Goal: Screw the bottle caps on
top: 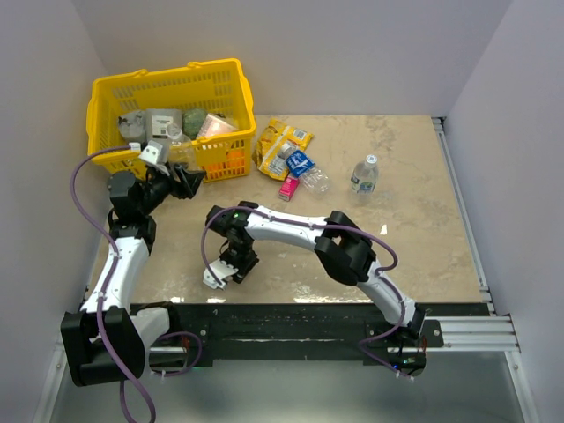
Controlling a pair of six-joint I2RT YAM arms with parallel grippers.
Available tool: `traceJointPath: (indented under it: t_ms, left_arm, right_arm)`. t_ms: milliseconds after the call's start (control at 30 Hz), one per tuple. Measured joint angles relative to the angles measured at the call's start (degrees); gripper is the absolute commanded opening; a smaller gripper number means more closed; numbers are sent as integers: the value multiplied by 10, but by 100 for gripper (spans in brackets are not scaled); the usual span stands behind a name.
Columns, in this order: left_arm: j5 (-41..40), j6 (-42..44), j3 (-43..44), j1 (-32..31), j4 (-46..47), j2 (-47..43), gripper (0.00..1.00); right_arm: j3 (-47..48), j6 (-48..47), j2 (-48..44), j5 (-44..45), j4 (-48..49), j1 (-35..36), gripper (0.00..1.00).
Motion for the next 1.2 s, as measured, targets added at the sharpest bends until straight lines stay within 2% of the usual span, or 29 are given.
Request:
traceJointPath:
  t_ms: [133, 267, 500, 633, 867, 1000, 1200]
  left_arm:
    - [0, 0, 0, 0, 0, 0, 0]
    - [0, 0, 0, 0, 0, 0, 0]
    - [21, 25, 0, 0, 4, 14, 0]
    - [70, 119, -5, -11, -5, 29, 0]
    - [170, 433, -10, -134, -179, 74, 0]
    - [197, 522, -31, -168, -220, 102, 0]
    - [202, 569, -54, -196, -207, 128, 0]
  right_arm:
    - [0, 3, 2, -4, 0, 0, 36]
    - [1, 12, 2, -8, 0, 0, 22]
    - [-4, 54, -7, -13, 5, -9, 16]
    - [-34, 81, -83, -22, -7, -44, 14]
    - [-37, 109, -354, -20, -48, -163, 12]
    - [-28, 115, -458, -21, -62, -163, 12]
    - [-59, 72, -510, -23, -78, -135, 12]
